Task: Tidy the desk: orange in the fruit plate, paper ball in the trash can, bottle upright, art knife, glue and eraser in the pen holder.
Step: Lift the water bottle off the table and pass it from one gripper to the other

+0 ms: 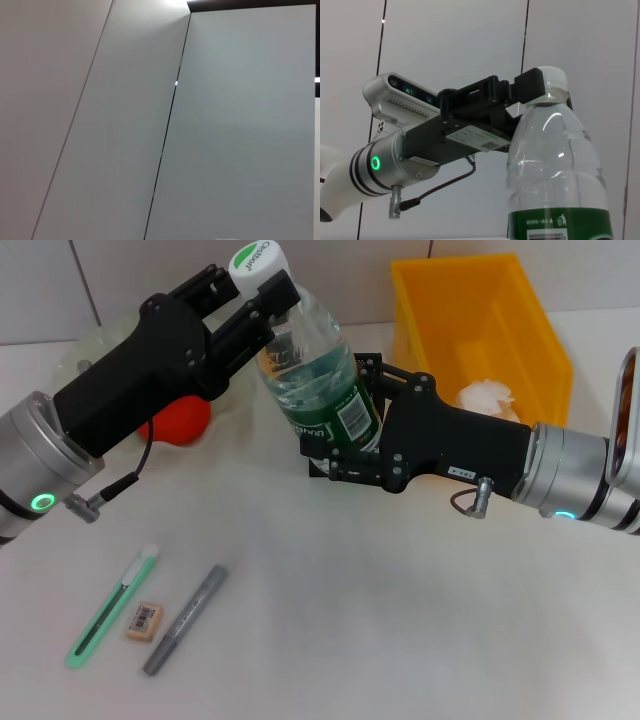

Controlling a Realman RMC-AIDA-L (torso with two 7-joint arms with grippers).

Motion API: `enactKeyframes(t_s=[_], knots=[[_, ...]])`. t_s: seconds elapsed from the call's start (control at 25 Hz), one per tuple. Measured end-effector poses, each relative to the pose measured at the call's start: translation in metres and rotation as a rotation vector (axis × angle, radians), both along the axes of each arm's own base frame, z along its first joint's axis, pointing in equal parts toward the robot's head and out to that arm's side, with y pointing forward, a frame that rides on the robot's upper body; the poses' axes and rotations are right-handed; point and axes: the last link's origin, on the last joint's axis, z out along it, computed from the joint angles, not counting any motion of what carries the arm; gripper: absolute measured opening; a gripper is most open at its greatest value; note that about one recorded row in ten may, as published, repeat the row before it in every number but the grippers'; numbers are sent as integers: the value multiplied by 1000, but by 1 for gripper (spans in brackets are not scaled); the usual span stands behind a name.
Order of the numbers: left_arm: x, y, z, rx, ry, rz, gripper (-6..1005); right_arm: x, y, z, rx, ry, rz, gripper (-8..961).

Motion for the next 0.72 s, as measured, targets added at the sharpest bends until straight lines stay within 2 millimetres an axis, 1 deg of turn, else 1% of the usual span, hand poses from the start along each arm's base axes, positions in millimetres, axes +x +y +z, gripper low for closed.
enactKeyframes(t_s=[0.72], knots=[[2, -2, -1, -5, -1, -13, 446, 1, 0, 1, 1, 4, -8, 765]])
